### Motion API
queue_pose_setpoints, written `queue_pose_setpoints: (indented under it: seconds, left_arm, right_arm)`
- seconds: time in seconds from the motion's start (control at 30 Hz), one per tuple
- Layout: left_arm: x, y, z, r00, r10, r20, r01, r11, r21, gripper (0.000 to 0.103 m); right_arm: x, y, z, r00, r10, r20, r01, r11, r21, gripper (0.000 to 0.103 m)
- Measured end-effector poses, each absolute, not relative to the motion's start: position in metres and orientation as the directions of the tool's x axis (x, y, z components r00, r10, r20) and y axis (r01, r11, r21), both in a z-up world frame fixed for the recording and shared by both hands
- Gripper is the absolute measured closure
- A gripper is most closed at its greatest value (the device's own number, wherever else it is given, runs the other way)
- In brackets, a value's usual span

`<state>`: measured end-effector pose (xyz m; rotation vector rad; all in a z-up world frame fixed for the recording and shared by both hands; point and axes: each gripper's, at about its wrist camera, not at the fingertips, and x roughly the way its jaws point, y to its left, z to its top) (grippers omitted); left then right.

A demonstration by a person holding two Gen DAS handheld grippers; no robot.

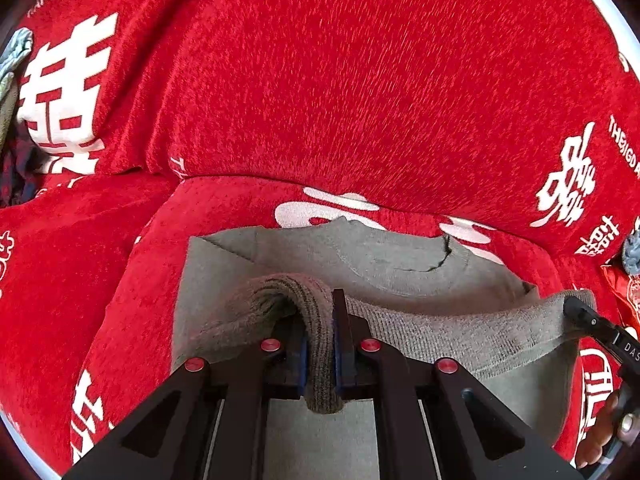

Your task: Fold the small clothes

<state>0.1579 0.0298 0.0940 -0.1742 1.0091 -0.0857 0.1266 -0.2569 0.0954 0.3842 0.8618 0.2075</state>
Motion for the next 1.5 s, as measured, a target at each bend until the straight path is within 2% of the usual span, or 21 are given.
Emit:
queue_pose_setpoints:
  seconds: [0.57, 0.6, 0.63, 0.67, 0.7, 0.73, 0.77, 0.8, 0.83, 0.87, 0.93, 1.03, 1.2, 1.27, 1.37, 1.5]
  left_arm:
    - [0.206, 0.029, 0.030, 0.401, -0.187, -0.897, -0.041, 0.974, -0.222, 0.093]
    - [0.208, 0.031, 0.027, 0.390, -0.200, -0.899, -0.044, 0.971, -0.235, 0.089]
    - [0.210, 0.033, 0.024, 0.376, -0.223, -0.899, -0.049, 0.965, -0.259, 0.077]
    - [0.211, 0.036, 0.023, 0.366, -0.262, -0.893, -0.049, 0.953, -0.299, 0.070]
    - [0.212, 0.039, 0.023, 0.367, -0.304, -0.879, -0.047, 0.938, -0.344, 0.054]
    - [0.212, 0.041, 0.024, 0.375, -0.324, -0.869, -0.051, 0.929, -0.368, 0.037]
    - [0.210, 0.044, 0.027, 0.389, -0.325, -0.862, -0.064, 0.924, -0.378, 0.028]
    - [0.208, 0.049, 0.033, 0.414, -0.306, -0.857, -0.089, 0.924, -0.372, 0.013]
    - [0.207, 0.052, 0.038, 0.434, -0.302, -0.849, -0.099, 0.921, -0.378, 0.010]
    - [0.205, 0.054, 0.041, 0.445, -0.306, -0.842, -0.100, 0.917, -0.386, 0.010]
    - [0.199, 0.061, 0.051, 0.470, -0.309, -0.827, -0.097, 0.913, -0.397, 0.010]
    - [0.187, 0.057, 0.059, 0.511, -0.269, -0.816, -0.051, 0.939, -0.341, 0.010]
    - [0.178, -0.003, 0.041, 0.507, -0.084, -0.858, 0.070, 0.996, -0.056, 0.010]
    - [0.179, -0.017, 0.029, 0.491, -0.041, -0.870, 0.102, 0.995, 0.011, 0.010]
    - [0.186, -0.020, 0.011, 0.454, -0.023, -0.891, 0.086, 0.996, 0.018, 0.010]
    - [0.193, -0.006, 0.005, 0.453, -0.066, -0.889, 0.052, 0.997, -0.048, 0.010]
  right_arm:
    - [0.171, -0.272, 0.037, 0.577, 0.331, -0.747, 0.083, 0.886, 0.456, 0.090]
    - [0.173, -0.272, 0.034, 0.574, 0.334, -0.748, 0.089, 0.882, 0.462, 0.089]
    - [0.175, -0.274, 0.031, 0.569, 0.344, -0.747, 0.099, 0.873, 0.478, 0.086]
    - [0.177, -0.277, 0.029, 0.567, 0.354, -0.743, 0.114, 0.860, 0.497, 0.085]
    - [0.178, -0.279, 0.027, 0.566, 0.364, -0.739, 0.124, 0.849, 0.513, 0.081]
    - [0.179, -0.282, 0.025, 0.565, 0.382, -0.731, 0.133, 0.833, 0.537, 0.073]
    - [0.178, -0.285, 0.025, 0.568, 0.398, -0.721, 0.140, 0.816, 0.561, 0.061]
    - [0.177, -0.287, 0.027, 0.577, 0.396, -0.714, 0.145, 0.810, 0.568, 0.055]
    - [0.174, -0.289, 0.031, 0.596, 0.386, -0.704, 0.147, 0.810, 0.568, 0.046]
    - [0.171, -0.290, 0.036, 0.613, 0.377, -0.694, 0.143, 0.811, 0.567, 0.043]
    - [0.163, -0.291, 0.047, 0.640, 0.362, -0.678, 0.121, 0.823, 0.555, 0.043]
    - [0.155, -0.284, 0.060, 0.661, 0.326, -0.676, 0.076, 0.867, 0.493, 0.043]
    - [0.165, -0.242, 0.054, 0.607, 0.251, -0.754, -0.022, 0.954, 0.300, 0.043]
    - [0.172, -0.231, 0.044, 0.581, 0.203, -0.788, -0.035, 0.974, 0.225, 0.043]
    - [0.181, -0.229, 0.025, 0.543, 0.132, -0.829, -0.017, 0.989, 0.146, 0.043]
    - [0.184, -0.243, 0.018, 0.554, 0.114, -0.825, 0.022, 0.988, 0.152, 0.043]
